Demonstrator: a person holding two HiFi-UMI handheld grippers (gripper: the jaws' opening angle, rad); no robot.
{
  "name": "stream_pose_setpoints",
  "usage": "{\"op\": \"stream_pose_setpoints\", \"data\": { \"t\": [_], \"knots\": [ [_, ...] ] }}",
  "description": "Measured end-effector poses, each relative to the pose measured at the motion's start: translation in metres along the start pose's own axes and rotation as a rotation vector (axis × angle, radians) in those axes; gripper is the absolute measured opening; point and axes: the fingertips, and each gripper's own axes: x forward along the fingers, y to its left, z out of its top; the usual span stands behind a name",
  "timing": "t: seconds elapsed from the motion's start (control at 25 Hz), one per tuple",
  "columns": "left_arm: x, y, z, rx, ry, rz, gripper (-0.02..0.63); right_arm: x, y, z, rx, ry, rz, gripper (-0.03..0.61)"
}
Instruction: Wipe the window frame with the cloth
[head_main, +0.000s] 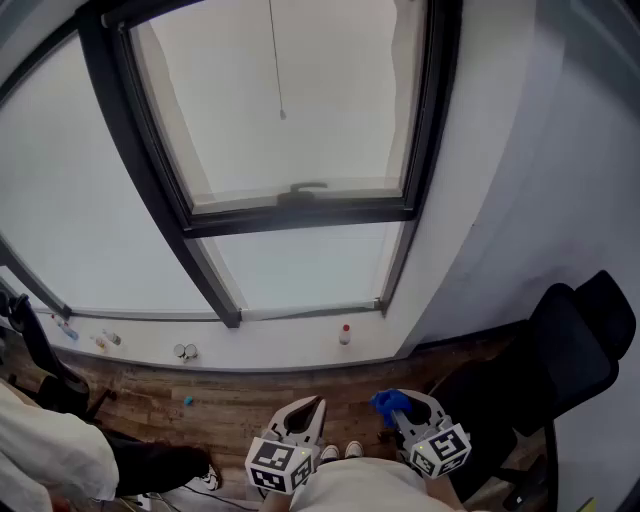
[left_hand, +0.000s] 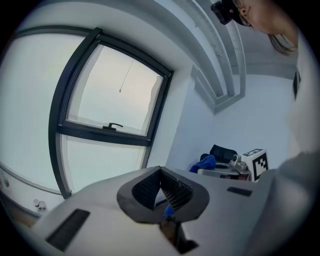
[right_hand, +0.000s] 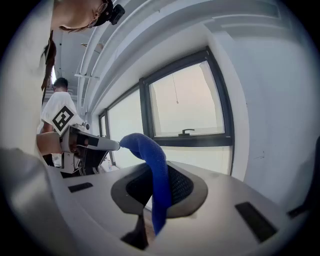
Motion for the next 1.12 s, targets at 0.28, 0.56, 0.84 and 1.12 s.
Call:
{"op": "stream_pose_setpoints", "data": {
  "t": [0.28, 0.56, 0.84, 1.12],
  "knots": [
    [0.000, 0.002, 0.005, 0.000, -0.006, 0.023, 0.008, 0.001, -0.002, 0.002, 0.001, 0.003, 0.007, 0.044],
    [0.001, 0.002, 0.003, -0.004, -0.011, 0.059, 0.008, 0.006, -0.003, 0.001, -0.004, 0.000, 0.050, 0.044],
    [0.004, 0.008, 0.005, -0.013, -0.037, 0.097, 0.009, 0.015, -0.013, 0.005, 0.021, -0.057, 0.083, 0.044],
    [-0.012, 0.065, 0.010, -0.023, -0.057, 0.190, 0.008, 0.062, 0.001, 0.011, 0.018, -0.040, 0.112, 0.044]
  ]
}}
